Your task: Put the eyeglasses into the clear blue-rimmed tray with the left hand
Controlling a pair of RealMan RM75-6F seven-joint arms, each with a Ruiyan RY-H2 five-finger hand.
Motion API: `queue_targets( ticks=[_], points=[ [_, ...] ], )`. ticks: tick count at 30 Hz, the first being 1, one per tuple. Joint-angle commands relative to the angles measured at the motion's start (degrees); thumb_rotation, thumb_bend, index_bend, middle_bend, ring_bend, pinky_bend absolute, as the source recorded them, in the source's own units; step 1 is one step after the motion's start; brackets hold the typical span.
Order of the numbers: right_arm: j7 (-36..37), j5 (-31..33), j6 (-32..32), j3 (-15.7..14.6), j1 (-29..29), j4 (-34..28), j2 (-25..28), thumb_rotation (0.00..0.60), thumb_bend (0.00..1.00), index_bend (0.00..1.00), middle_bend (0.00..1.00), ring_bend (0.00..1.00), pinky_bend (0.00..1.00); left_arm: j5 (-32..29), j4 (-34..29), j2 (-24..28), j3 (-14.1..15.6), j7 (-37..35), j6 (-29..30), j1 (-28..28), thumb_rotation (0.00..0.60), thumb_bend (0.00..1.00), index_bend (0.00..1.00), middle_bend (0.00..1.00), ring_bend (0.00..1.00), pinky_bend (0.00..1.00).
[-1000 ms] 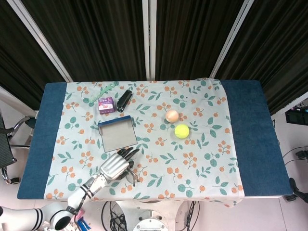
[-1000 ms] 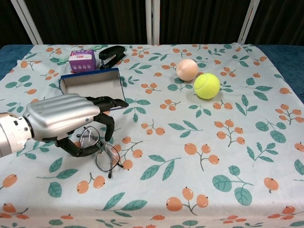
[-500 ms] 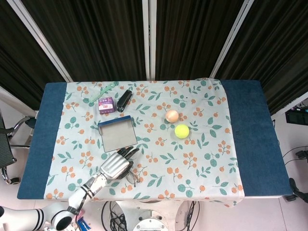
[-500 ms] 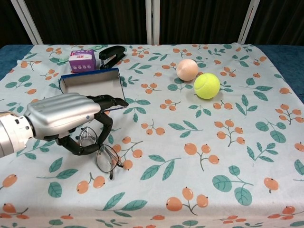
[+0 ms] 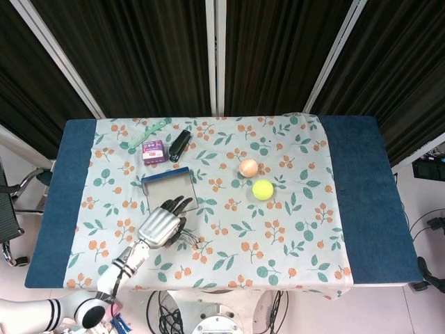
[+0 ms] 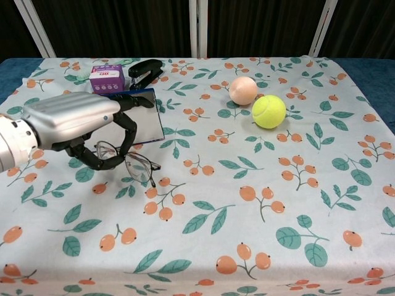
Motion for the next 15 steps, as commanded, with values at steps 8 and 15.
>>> queue_targets(
  ticks=[8,15],
  points=[
    [-0.1,0.0,-0.2,0.2,0.2,-0.5,0.2,0.600,0.24,0.00,0.00,0.00,0.00,-20.9,-5.8,-0.8,-6.9,22.1,7.1,-2.3,0.600,0.44,0.62,0.01,0.03,0.19],
    [0.2,0.0,-0.6,0.2,0.6,-0.7,0.3,0.600,0.24,0.00,0.00,0.00,0.00,-38.3,-4.4,-6.3,-11.4,33.4,11.7,-7.6,0.600,0.45,0.62,0.00,0.03,0.19]
  ],
)
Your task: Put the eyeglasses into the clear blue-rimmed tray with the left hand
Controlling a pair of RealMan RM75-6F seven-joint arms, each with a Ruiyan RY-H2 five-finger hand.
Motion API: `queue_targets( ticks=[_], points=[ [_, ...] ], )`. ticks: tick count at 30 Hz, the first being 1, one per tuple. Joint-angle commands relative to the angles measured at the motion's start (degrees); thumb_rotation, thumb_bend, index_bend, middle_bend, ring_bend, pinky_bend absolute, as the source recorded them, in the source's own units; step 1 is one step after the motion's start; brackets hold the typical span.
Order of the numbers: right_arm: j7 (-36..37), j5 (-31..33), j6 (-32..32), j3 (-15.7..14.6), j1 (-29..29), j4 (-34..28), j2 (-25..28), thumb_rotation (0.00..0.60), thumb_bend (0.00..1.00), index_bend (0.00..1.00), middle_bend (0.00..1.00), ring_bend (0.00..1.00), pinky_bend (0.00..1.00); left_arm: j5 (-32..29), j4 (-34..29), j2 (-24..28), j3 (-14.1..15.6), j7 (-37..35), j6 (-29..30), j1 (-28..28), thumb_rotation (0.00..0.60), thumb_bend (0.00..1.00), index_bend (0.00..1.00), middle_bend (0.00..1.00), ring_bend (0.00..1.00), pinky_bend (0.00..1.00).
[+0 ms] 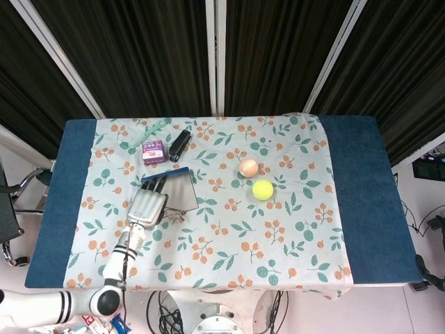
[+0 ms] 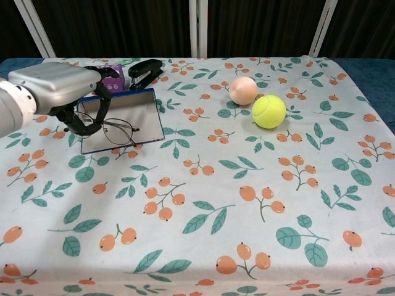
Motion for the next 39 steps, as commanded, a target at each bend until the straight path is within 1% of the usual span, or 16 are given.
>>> queue_targets(
  ticks=[1,2,5,8,10,12,15,19,24,35,39],
  points=[
    [0.3,0.0,0.0,0.0,0.0,-0.1,0.1,0.600,0.24,0.00,0.00,0.00,0.00,-10.7,1.3,-4.7,-4.2,5.8,3.6,-4.0,0.600,0.45,0.62,0.00,0.03,0.19],
    [0.5,0.1,0.0,0.1,0.0,0.0,0.2,0.600,0.24,0.00,0.00,0.00,0.00,-12.5,2.1,-5.7,-5.1,5.5,3.8,-4.6,0.600,0.45,0.62,0.00,0.03,0.19],
    [0.9,0.5,0.0,0.2,-0.1,0.1,0.4,0.600,0.24,0.00,0.00,0.00,0.00,-14.7,4.6,-8.1,-7.0,3.8,4.6,-5.9,0.600,0.45,0.62,0.00,0.03,0.19],
    [0.2,1.0,0.6,0.7,-0.2,0.8,0.2,0.600,0.25,0.00,0.00,0.00,0.00,-14.9,7.8,-10.4,-8.8,0.9,5.1,-6.9,0.600,0.46,0.62,0.00,0.03,0.18],
    [-0.7,1.3,1.4,1.2,-0.3,1.7,-0.4,0.600,0.27,0.00,0.00,0.00,0.00,-13.7,10.5,-11.8,-9.2,-1.0,5.4,-7.6,0.600,0.47,0.63,0.00,0.03,0.18],
    [-0.6,1.4,1.7,1.4,-0.4,2.2,-0.8,0.600,0.29,0.00,0.00,0.00,0.00,-13.5,12.7,-12.8,-9.0,-1.1,5.7,-8.2,0.600,0.47,0.64,0.00,0.03,0.18],
    [-0.1,1.7,1.5,1.4,-0.4,2.7,-1.0,0.600,0.30,0.00,0.00,0.00,0.00,-15.7,15.6,-14.0,-9.3,0.1,5.3,-9.3,0.600,0.48,0.64,0.00,0.03,0.18],
    [0.2,1.4,1.3,1.2,-0.3,3.3,-1.0,0.600,0.31,0.00,0.00,0.00,0.00,-18.7,18.0,-14.7,-9.8,1.5,4.4,-10.5,0.600,0.48,0.64,0.00,0.03,0.18],
    [1.3,1.3,0.8,1.1,-0.2,3.9,-0.9,0.600,0.33,0.00,0.00,0.00,0.00,-20.6,20.4,-15.0,-10.7,1.9,3.9,-11.5,0.600,0.48,0.64,0.00,0.03,0.18],
    [1.1,1.6,0.8,1.3,-0.2,3.5,-0.7,0.600,0.33,0.00,0.00,0.00,0.00,-22.4,24.4,-15.0,-12.3,0.8,1.9,-13.3,0.600,0.48,0.63,0.00,0.03,0.17],
    [1.2,1.8,0.5,1.3,-0.2,3.1,-0.5,0.600,0.33,0.00,0.00,0.00,0.00,-23.1,25.1,-14.9,-12.5,0.5,1.5,-13.7,0.600,0.48,0.60,0.00,0.03,0.17]
  ],
)
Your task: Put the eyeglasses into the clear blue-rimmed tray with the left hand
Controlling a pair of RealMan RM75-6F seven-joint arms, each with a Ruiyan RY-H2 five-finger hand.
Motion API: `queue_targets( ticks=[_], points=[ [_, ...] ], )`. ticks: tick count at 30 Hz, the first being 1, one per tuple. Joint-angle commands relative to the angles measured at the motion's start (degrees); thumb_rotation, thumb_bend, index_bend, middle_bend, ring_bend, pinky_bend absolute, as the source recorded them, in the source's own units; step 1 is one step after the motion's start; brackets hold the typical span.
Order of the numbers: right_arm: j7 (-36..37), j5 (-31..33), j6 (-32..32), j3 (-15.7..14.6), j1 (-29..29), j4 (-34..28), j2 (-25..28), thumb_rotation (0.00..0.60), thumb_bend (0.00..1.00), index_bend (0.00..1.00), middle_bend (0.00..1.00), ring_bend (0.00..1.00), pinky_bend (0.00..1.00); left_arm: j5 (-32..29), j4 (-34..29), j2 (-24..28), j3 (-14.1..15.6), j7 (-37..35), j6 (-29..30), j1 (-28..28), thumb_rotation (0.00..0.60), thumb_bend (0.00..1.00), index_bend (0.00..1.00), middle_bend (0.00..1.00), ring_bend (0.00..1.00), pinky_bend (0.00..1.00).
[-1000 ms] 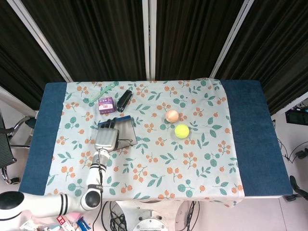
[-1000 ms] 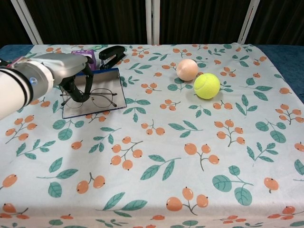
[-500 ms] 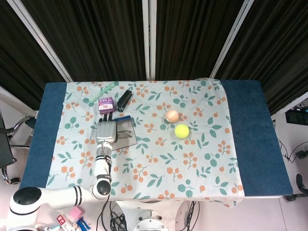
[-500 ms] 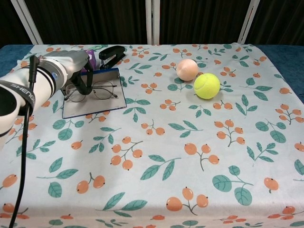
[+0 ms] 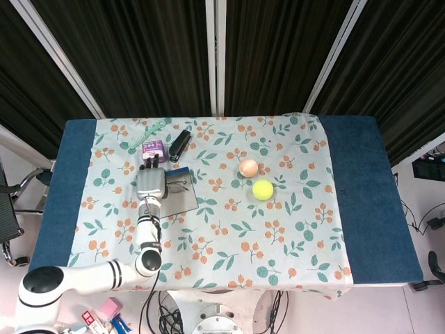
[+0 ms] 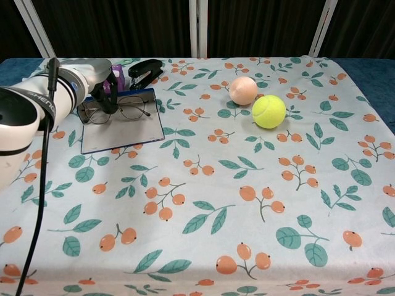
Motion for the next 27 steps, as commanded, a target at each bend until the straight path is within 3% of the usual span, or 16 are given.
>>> queue_targets(
  ticks=[1,8,13,18,22,27],
  points=[
    [-0.1,0.1,-0.2,0.0,0.0,-0.2,0.1,0.600,0.33,0.00,0.00,0.00,0.00,-0.1,0.5,0.0,0.1,-0.2,-0.2,-0.2,0.600,0.48,0.58,0.00,0.03,0.17],
    [-0.3,-0.1,-0.3,-0.1,0.1,-0.8,0.3,0.600,0.33,0.00,0.00,0.00,0.00,0.0,2.2,-0.3,0.5,-1.2,-1.0,-0.6,0.600,0.48,0.47,0.00,0.03,0.17],
    [-0.2,-0.1,-0.7,-0.2,0.2,-0.9,0.5,0.600,0.33,0.00,0.00,0.00,0.00,0.3,2.1,-0.2,0.9,-2.3,-1.4,-0.3,0.600,0.48,0.32,0.00,0.03,0.17],
    [0.0,-0.3,-0.8,-0.3,0.3,-0.8,0.5,0.600,0.33,0.00,0.00,0.00,0.00,2.0,1.1,0.2,1.5,-3.7,-0.9,0.0,0.600,0.47,0.26,0.00,0.03,0.17],
    [-0.1,-0.3,-0.9,-0.3,0.4,-0.7,0.4,0.600,0.33,0.00,0.00,0.00,0.00,4.7,-3.0,1.5,2.4,-4.9,1.0,0.8,0.600,0.47,0.26,0.00,0.03,0.17],
    [-0.3,-0.3,-1.1,-0.2,0.6,-0.6,0.2,0.600,0.33,0.00,0.00,0.00,0.00,11.3,-12.6,4.8,6.6,-6.9,4.3,3.7,0.600,0.42,0.27,0.00,0.03,0.17]
  ],
)
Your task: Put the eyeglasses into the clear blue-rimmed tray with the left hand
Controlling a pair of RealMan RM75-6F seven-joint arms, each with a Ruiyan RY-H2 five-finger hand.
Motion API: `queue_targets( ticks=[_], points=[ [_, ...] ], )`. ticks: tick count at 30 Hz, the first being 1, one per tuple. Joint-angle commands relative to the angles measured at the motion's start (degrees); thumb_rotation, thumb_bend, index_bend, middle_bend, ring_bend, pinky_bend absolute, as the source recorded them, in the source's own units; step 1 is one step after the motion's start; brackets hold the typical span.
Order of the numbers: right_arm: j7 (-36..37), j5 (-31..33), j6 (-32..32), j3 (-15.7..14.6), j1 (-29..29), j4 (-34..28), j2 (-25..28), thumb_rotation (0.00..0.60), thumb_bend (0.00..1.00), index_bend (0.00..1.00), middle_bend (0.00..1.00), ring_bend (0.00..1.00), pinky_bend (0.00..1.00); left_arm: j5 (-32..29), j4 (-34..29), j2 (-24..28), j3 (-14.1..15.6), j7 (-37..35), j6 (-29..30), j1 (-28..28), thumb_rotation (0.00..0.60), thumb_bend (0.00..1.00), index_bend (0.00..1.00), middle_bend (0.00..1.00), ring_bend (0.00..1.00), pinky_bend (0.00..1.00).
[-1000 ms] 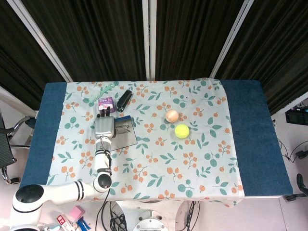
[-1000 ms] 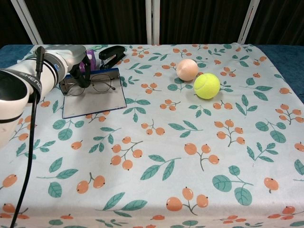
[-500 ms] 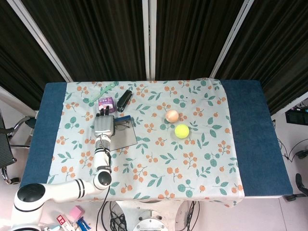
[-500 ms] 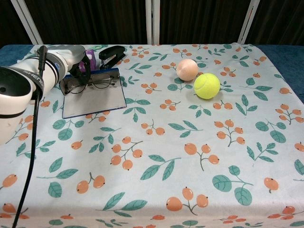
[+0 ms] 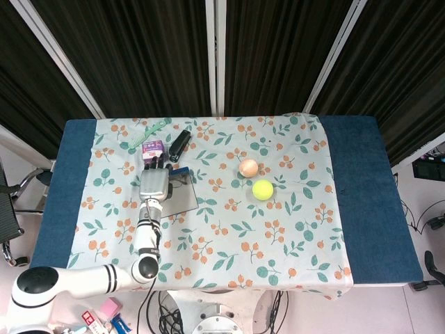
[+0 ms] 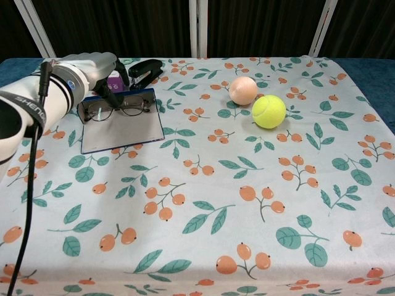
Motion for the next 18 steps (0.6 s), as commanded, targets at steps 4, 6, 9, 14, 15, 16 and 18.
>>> queue_targets(
  ticks=[4,6,9,14,15,16,18],
  points=[
    [-0.4,-0.2,-0.1,0.1,0.3,-0.2,-0.3,0.600,0.33,0.00,0.00,0.00,0.00,8.6,-9.4,2.8,7.2,-2.1,3.7,3.8,0.600,0.32,0.27,0.00,0.03,0.17],
    [-0.7,-0.4,0.0,0.0,0.4,-0.3,-0.4,0.600,0.33,0.00,0.00,0.00,0.00,9.6,-9.7,2.2,8.6,-2.4,4.0,4.4,0.600,0.27,0.27,0.00,0.03,0.17],
    [-1.0,-0.8,0.2,-0.1,0.4,-0.5,-0.5,0.600,0.33,0.00,0.00,0.00,0.00,10.1,-9.1,1.5,10.0,-2.4,3.7,5.0,0.600,0.23,0.26,0.00,0.03,0.17],
    [-0.7,-0.4,0.6,0.1,0.2,-0.4,-0.4,0.600,0.33,0.00,0.00,0.00,0.00,9.9,-8.1,0.8,10.2,-2.3,3.5,5.6,0.600,0.22,0.26,0.00,0.03,0.17],
    [-0.5,-0.3,0.6,0.2,0.2,-0.3,-0.4,0.600,0.33,0.00,0.00,0.00,0.00,9.9,-7.9,0.7,10.2,-2.4,3.4,5.7,0.600,0.22,0.26,0.00,0.03,0.17],
    [-0.4,-0.2,0.6,0.2,0.2,-0.2,-0.5,0.600,0.33,0.00,0.00,0.00,0.00,9.7,-7.8,0.5,10.1,-2.4,3.2,5.7,0.600,0.22,0.26,0.00,0.03,0.17],
    [-0.4,-0.2,0.5,0.2,0.2,0.0,-0.6,0.600,0.33,0.00,0.00,0.00,0.00,9.2,-7.4,0.3,9.9,-2.2,2.5,5.7,0.600,0.21,0.26,0.00,0.03,0.16]
  ],
)
